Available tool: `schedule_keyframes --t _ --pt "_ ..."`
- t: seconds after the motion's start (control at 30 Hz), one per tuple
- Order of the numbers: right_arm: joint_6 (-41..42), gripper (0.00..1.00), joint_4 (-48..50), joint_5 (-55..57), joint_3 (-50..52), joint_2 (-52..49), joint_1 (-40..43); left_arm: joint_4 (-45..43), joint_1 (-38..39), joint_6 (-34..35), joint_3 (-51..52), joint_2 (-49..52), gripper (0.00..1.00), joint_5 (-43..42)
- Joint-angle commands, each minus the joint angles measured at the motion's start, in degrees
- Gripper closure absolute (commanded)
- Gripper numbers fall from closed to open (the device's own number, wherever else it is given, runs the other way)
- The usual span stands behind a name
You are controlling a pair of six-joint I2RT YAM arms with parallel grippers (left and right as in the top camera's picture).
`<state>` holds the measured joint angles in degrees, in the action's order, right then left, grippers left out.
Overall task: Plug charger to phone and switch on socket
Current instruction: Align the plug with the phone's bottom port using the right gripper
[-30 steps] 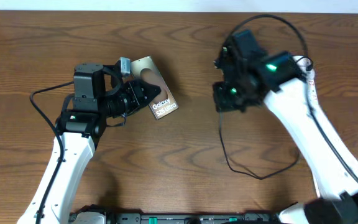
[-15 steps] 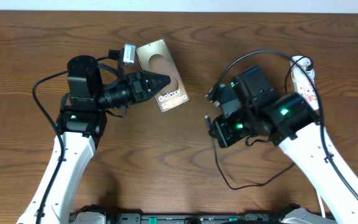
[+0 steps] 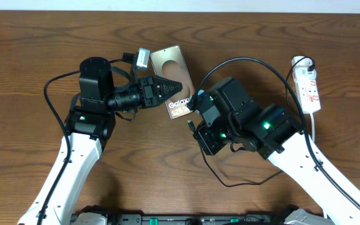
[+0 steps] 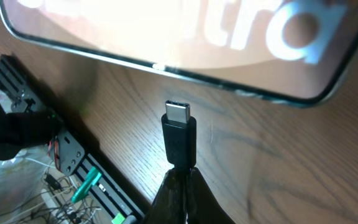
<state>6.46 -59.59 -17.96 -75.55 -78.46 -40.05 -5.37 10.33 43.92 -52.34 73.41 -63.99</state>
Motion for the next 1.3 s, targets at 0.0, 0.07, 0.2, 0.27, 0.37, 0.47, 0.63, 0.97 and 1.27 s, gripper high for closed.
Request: schedule_keyframes --t 0.0,0.07,0.2,0.27,0.37,0.47,0.63,0.97,1.27 --pt "-0.7 0.99 0.7 0.9 0.0 0.9 -0.3 -0.7 0.0 -0.1 -0.4 -0.4 0.93 -1.6" --pt "-0.2 0.99 1.1 0.9 -0.1 0.9 -0.3 -0.7 0.0 -0.9 -0.4 -0.4 0.93 -1.5" --pt "1.5 0.99 1.6 0.9 -0.2 1.2 -0.3 -0.8 0.0 -1.9 -0.4 -0.4 0.93 -1.4" --pt "1.9 0.99 1.6 0.6 -0.2 1.3 -0.3 -0.8 0.0 -1.9 -0.4 -0.4 0.92 -1.4" --pt "2.1 0.99 2.5 -3.4 -0.2 1.3 0.0 -0.8 0.0 -1.9 -0.4 -0.4 0.93 -1.4" --pt "2.1 0.99 3.7 -4.8 -0.2 1.3 0.0 -0.8 0.0 -1.9 -0.4 -0.4 0.93 -1.4" --pt "3.0 0.99 4.2 -4.8 -0.2 1.3 0.1 -0.8 0.0 -1.9 -0.4 -0.4 0.92 -1.4" --pt "4.5 0.99 4.5 -4.7 -0.2 1.3 1.2 -1.0 0.0 -2.8 -0.4 -0.4 0.93 -1.4" --pt "6.4 0.99 4.9 -4.7 -0.2 1.3 3.1 -1.6 0.0 -2.8 -0.4 -0.4 0.93 -1.4"
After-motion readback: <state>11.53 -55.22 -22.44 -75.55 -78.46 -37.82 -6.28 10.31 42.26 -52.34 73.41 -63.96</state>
